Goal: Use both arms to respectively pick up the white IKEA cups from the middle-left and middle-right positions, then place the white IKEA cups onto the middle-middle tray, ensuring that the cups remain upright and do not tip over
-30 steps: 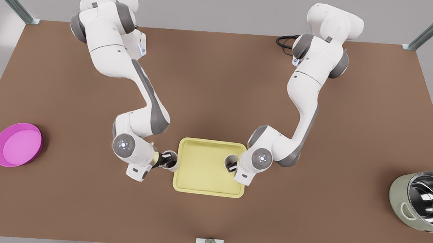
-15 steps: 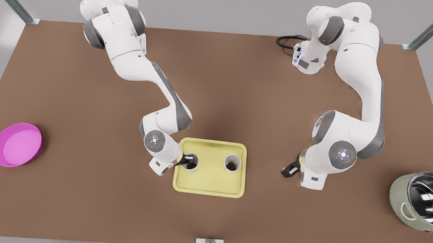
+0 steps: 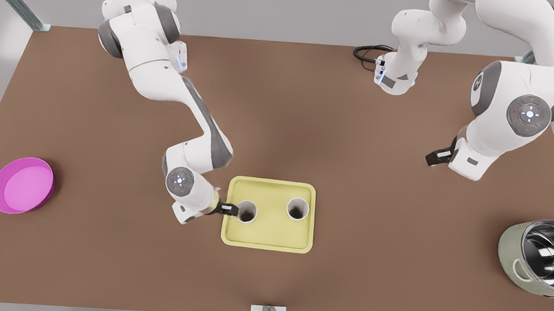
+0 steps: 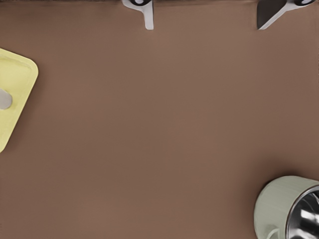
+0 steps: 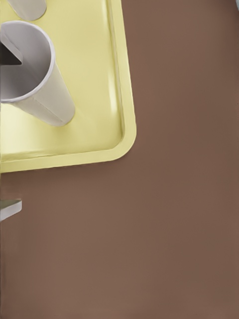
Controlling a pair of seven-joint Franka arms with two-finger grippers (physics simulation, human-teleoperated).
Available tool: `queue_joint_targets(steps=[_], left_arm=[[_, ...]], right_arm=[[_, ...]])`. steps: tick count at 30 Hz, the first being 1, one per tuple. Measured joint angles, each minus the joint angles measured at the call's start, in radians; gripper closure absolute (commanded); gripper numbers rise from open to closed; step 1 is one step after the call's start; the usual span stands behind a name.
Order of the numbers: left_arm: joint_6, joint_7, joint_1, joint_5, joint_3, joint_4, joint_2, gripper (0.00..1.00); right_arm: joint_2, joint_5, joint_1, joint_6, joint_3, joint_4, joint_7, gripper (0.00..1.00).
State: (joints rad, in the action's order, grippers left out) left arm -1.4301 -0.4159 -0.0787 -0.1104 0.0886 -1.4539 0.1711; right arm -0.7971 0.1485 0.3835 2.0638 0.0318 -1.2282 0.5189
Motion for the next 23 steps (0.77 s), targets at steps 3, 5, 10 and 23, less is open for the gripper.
queue_joint_targets(steps=[3,5,10,23], left_arm=[[0.014,0.065,0.041,0.039,-0.001,0.005,0.032,0.0],[0.008,0.102,0.079,0.058,0.0,0.005,0.062,0.0],[-0.003,0.18,0.075,0.079,0.003,0.004,0.079,0.0],[-0.018,0.304,0.072,0.085,0.003,0.004,0.086,0.0]], right_arm=[[-0.008,0.0,-0.167,-0.066,-0.005,-0.005,-0.071,0.0],[-0.012,-0.025,-0.272,-0.1,-0.006,-0.014,-0.139,0.0],[0.274,-0.11,-0.325,-0.249,-0.061,-0.136,-0.264,0.0],[0.686,-0.166,-0.387,-0.44,-0.072,-0.332,-0.421,0.0]])
